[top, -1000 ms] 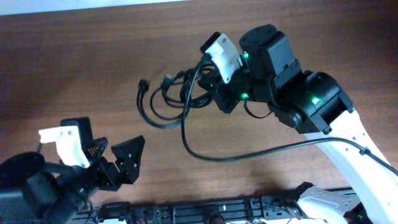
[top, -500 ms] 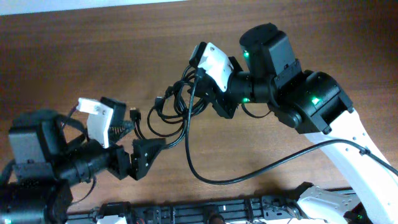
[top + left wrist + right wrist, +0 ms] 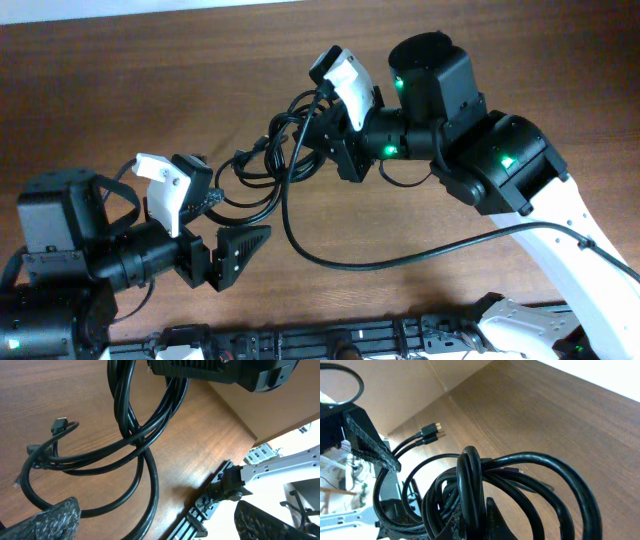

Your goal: Untangle cables

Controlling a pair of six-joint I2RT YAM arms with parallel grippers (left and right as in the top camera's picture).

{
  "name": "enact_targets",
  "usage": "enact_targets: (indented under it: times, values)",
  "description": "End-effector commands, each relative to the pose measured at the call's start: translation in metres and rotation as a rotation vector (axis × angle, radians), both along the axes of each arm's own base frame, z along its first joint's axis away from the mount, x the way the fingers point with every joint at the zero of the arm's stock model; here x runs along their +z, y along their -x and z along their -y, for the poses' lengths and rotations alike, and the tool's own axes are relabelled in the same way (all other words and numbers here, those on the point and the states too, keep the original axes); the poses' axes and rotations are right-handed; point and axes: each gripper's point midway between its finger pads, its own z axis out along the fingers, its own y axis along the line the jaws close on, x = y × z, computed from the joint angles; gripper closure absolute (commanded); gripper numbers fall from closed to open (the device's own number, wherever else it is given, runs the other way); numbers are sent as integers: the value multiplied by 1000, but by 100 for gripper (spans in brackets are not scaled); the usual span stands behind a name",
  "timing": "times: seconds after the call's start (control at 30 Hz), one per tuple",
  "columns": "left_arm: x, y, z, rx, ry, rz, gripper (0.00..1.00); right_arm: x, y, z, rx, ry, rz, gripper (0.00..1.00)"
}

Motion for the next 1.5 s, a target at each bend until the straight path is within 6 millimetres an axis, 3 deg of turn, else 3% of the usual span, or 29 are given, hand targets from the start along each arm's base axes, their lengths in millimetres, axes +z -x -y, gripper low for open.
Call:
enact_targets:
  times: [0.0, 0.33, 0.6, 0.77, 0.97, 1.03, 1.13, 1.2, 1.3, 1.47]
  values:
    - [3, 2, 3, -28, 8, 18, 1, 24, 7, 0, -21, -76, -34, 96]
    - [3, -3, 0, -11, -11, 37, 1, 28, 23, -6, 39, -131, -131, 96]
    - [-1, 2, 0, -12, -11, 5, 12, 28, 23, -6, 37, -130, -129, 96]
    - [-6, -3, -7, 25, -57, 5, 4, 32, 34, -10, 88, -165, -184, 96]
    - [-13, -12, -19, 46, -161, 66, 3, 39, 52, -15, 166, -212, -270, 96]
    - [-12, -13, -18, 47, -160, 76, 9, 39, 55, -15, 183, -216, -280, 96]
    - [-11, -14, -18, 46, -159, 79, 37, 39, 56, -15, 184, -216, -282, 96]
    - [-11, -13, -18, 44, -154, 77, 47, 39, 56, -15, 184, -216, -282, 96]
    - [-9, -11, -14, 30, -132, 74, 42, 39, 56, -15, 183, -215, -282, 96]
    - [-5, -8, -9, 4, -97, 74, 21, 37, 56, -14, 182, -210, -291, 96]
